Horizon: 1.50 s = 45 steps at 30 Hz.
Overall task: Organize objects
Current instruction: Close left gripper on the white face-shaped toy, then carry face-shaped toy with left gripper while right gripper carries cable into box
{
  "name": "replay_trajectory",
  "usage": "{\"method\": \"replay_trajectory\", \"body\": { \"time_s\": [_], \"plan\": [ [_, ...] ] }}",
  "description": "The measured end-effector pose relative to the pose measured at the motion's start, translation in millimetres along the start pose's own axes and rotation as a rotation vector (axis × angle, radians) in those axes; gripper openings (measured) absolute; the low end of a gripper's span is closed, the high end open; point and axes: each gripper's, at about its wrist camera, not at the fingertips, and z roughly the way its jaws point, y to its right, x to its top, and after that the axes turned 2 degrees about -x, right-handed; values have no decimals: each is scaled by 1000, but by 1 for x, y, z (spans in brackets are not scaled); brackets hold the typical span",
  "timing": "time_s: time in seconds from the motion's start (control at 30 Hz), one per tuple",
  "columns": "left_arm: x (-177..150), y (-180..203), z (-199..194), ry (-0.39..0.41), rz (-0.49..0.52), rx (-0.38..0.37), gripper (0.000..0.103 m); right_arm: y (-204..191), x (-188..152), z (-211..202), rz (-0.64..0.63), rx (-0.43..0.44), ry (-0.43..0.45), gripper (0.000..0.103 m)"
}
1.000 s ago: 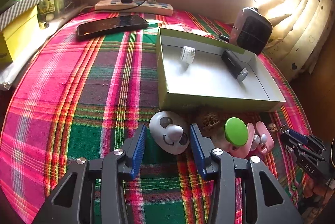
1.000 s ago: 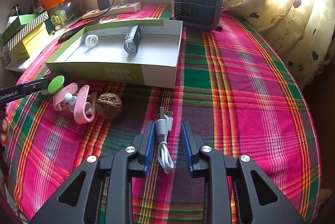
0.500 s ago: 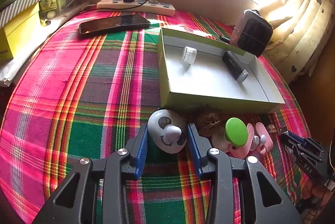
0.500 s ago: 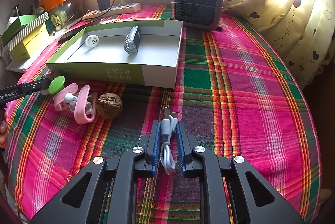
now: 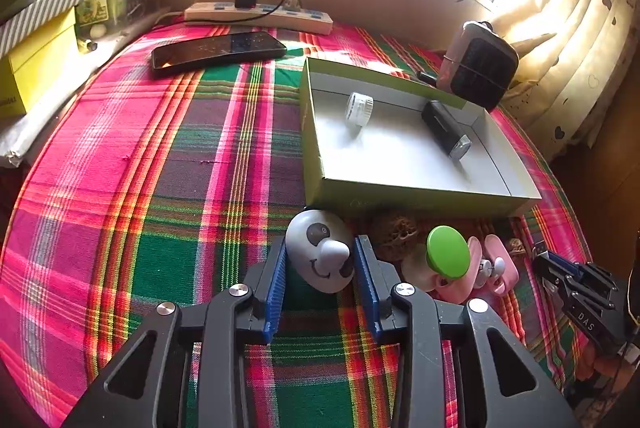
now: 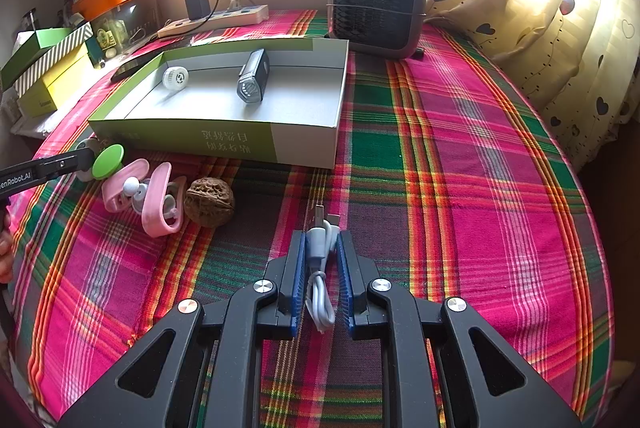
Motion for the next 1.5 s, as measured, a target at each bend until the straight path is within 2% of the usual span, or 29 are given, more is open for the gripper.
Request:
{"method": "replay_trajectory", "body": {
  "time_s": [0.1,0.9,1.5],
  "plan": [
    [1,2,-1,-1,2,-18,26,0,0,0,1,1,0,16],
    [-2,5,-5,8,19,-17,25,2,0,-2,11,13,0,16],
    [5,16,-31,56,39,-41,25,0,13,-26,28,48,55,16]
  ]
}}
